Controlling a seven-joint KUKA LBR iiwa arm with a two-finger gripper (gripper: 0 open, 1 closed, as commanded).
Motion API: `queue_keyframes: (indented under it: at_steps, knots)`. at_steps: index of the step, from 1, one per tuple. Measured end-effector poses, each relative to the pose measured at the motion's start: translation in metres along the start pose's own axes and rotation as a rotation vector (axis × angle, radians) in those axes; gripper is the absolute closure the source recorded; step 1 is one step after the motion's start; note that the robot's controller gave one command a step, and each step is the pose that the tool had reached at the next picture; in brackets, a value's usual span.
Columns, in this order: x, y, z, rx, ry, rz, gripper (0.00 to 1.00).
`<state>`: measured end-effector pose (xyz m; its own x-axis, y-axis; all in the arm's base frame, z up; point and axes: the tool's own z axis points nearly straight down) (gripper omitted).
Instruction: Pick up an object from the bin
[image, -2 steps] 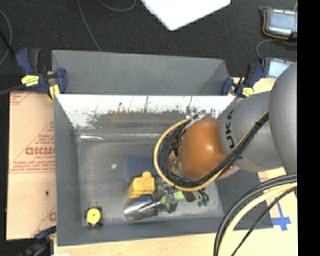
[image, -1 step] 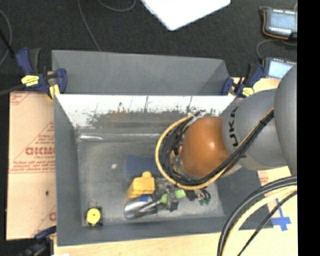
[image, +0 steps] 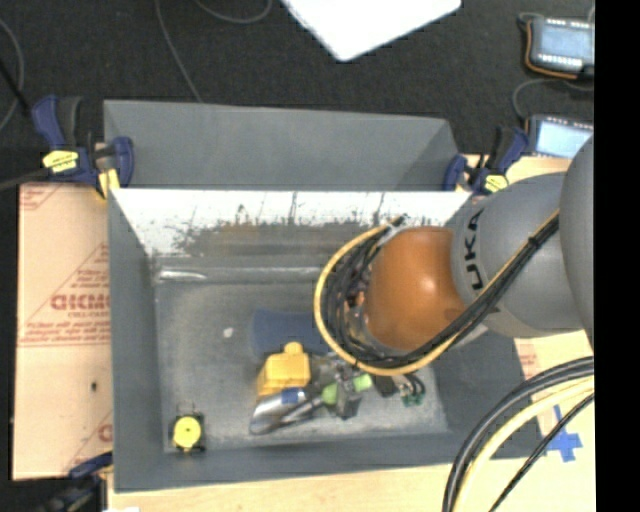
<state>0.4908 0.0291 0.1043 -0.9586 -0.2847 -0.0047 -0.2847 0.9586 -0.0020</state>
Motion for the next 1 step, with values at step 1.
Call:
queue_keyframes:
  at_steps: [1]
  knots:
    - [0.0001,-0.0002,-0.0129,0.0,0.001,0.0,1.0]
